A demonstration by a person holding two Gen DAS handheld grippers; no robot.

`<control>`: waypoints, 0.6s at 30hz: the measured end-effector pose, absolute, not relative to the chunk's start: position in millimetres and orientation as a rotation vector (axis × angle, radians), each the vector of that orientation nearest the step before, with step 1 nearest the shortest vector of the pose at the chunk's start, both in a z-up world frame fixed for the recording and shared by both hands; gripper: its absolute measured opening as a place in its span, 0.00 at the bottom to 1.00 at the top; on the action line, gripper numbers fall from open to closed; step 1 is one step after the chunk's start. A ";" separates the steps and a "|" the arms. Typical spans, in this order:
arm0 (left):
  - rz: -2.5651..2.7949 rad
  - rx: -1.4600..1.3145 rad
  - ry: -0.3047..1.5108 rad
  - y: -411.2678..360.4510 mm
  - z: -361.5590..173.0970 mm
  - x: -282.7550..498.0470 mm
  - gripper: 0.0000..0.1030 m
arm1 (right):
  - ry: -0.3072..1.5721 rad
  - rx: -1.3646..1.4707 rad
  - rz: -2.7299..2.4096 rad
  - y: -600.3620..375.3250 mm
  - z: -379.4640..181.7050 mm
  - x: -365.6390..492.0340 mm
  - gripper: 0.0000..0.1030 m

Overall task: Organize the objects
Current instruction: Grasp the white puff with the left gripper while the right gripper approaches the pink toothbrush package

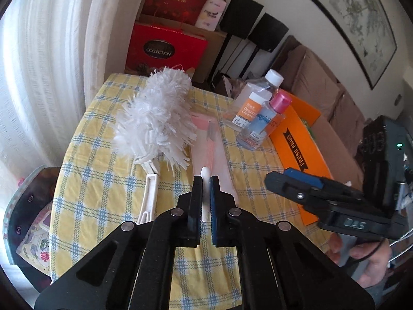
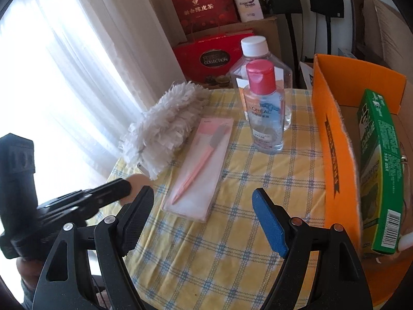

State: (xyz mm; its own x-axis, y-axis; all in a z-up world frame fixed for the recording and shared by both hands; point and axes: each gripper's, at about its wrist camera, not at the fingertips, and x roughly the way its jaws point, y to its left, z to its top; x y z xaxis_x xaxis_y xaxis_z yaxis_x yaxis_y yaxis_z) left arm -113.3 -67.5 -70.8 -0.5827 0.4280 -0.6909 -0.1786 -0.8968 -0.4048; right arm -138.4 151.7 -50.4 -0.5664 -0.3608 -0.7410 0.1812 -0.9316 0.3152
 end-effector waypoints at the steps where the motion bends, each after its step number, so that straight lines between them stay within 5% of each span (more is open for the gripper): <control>1: 2.499 -1.190 -0.425 -72.2 -67.3 -109.7 0.05 | -0.292 1.277 -2.513 148.4 -56.0 -141.9 0.78; 18: 2.585 -1.150 -0.502 -119.8 -56.6 -83.7 0.05 | -0.039 1.381 -2.637 76.7 -103.5 -184.4 0.82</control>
